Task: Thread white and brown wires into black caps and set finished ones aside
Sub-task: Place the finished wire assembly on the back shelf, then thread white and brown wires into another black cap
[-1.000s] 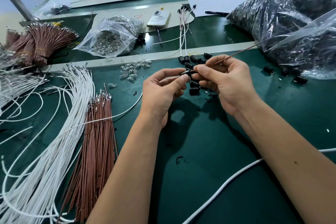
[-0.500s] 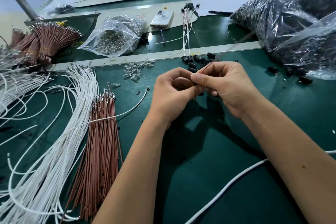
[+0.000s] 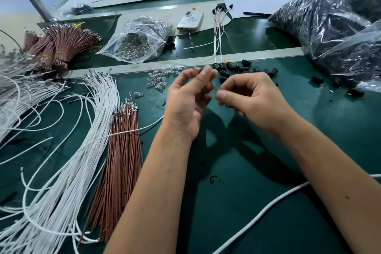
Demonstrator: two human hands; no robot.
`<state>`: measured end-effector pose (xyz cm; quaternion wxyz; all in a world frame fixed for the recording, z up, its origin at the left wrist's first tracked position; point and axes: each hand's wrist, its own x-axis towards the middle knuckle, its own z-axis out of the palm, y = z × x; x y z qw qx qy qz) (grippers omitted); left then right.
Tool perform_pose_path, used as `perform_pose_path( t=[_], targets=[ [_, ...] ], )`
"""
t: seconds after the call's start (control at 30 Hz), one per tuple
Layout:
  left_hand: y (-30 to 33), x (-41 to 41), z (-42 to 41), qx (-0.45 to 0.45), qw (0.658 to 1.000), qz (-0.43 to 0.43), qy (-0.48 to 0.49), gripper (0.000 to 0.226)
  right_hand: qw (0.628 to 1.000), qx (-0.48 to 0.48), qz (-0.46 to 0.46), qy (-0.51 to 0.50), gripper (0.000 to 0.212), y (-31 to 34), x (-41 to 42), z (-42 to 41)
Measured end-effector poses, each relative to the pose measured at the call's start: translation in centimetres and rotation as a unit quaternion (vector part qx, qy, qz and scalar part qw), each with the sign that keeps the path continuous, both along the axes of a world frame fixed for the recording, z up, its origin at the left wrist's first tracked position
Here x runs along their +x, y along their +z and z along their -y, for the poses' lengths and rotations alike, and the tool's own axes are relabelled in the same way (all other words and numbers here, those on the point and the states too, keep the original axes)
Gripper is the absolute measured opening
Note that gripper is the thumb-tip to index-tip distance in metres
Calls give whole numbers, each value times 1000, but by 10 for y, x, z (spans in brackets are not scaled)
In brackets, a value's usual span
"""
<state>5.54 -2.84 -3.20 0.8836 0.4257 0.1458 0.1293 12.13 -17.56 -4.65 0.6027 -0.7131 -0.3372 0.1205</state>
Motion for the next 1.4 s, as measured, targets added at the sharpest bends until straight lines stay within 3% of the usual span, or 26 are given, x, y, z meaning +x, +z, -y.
perform_pose_path(
  t=[0.17, 0.3, 0.37, 0.47, 0.6, 0.7, 0.8, 0.9, 1.0, 1.07, 1.13, 1.2, 1.23, 1.3, 1.4],
  targets=[
    [15, -7, -36, -49, 993, 13, 109, 22, 959, -170, 21, 226, 16, 8, -6, 4],
    [29, -24, -75, -25, 986, -6, 164, 24, 929, -221, 22, 296, 11, 13, -14, -5],
    [37, -36, -95, 16, 982, -24, 189, 22, 940, -224, 30, 256, 17, 13, -16, -19],
    [44, -53, -116, 136, 957, -92, 238, 8, 954, -219, 159, 131, 17, 8, -25, -68],
    [45, -61, -120, 303, 905, -165, 250, 10, 889, -305, 307, 149, 18, 7, -49, -125],
    [41, -62, -121, 440, 852, -207, 192, 16, 859, -339, 362, 127, 10, 10, -47, -134],
    [39, -63, -117, 532, 804, -249, 91, 17, 866, -305, 393, 48, 10, 23, -27, -123],
    [41, -57, -105, 531, 808, -254, 13, 19, 894, -225, 387, -27, 9, 43, 3, -100],
    [45, -50, -92, 553, 791, -260, -23, 19, 898, -196, 383, -90, 7, 57, 31, -72],
    [50, -44, -81, 537, 808, -239, -31, 18, 903, -168, 372, -132, 8, 65, 45, -55],
    [53, -33, -67, 453, 870, -193, -27, 17, 925, -127, 319, -161, 20, 68, 53, -41],
    [55, -17, -53, 320, 936, -145, -17, 15, 959, -84, 208, -175, 38, 68, 53, -30],
    [55, -8, -47, 248, 961, -126, -12, 14, 971, -72, 148, -175, 37, 66, 50, -26],
    [52, 10, -35, 141, 984, -104, -6, 14, 985, -103, 48, -127, 26, 58, 43, -18],
    [42, 31, -18, 90, 991, -94, 12, 13, 981, -161, -101, 27, 42, 39, 29, -7]
  ],
)
